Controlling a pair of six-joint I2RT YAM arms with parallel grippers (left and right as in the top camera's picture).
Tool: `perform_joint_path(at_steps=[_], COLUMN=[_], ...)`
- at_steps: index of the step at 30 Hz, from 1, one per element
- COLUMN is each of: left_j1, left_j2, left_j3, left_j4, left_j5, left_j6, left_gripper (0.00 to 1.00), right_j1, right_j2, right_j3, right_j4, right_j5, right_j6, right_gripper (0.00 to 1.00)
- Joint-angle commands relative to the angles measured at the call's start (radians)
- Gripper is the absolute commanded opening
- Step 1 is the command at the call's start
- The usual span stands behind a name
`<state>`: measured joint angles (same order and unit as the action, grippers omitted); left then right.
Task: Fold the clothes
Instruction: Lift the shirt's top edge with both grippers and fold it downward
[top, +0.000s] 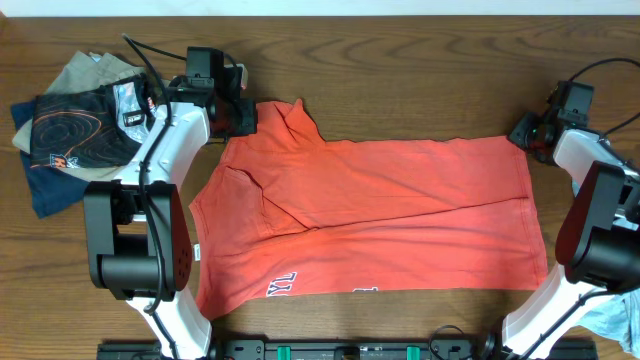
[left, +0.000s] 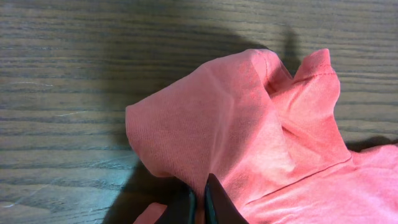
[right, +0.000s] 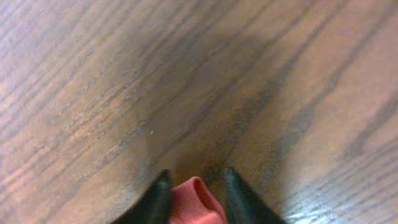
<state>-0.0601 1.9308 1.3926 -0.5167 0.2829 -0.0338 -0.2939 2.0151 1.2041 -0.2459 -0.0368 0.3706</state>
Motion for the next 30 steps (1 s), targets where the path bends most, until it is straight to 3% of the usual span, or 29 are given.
perform_joint_path(at_steps=[1,5,14,22,30], left_j1=[0.004,0.004,0.004,0.014,0.016], left_j2=[0.003,0.003,0.003,-0.042,-0.190], left_j3=[0.010,0.010,0.010,0.010,0.010], left_j4=[-0.003,-0.003,-0.003,-0.008,-0.143], left_j5=[0.005,0.005,0.005,0.005,0.005], left_j6=[-0.013,-0.013,-0.013,-0.012,-0.013], left_gripper=[0.06,0.06,0.06,0.06,0.06], right_j1=[0.007,0.007,0.006,0.004,-0.028], right_j2=[0.038,0.038,0.025,-0.095,-0.258], right_j3=[0.004,0.004,0.007,0.008,0.008], right_j4=[-0.020,-0.060,-0.111,-0.136,-0.274], right_j5=[-0.042,-0.076,-0.079,-0.018,0.037], right_j6=[0.029,0.029,0.029,0.028,0.024], right_gripper=[0.14,0.01,0.01,0.01,0.01])
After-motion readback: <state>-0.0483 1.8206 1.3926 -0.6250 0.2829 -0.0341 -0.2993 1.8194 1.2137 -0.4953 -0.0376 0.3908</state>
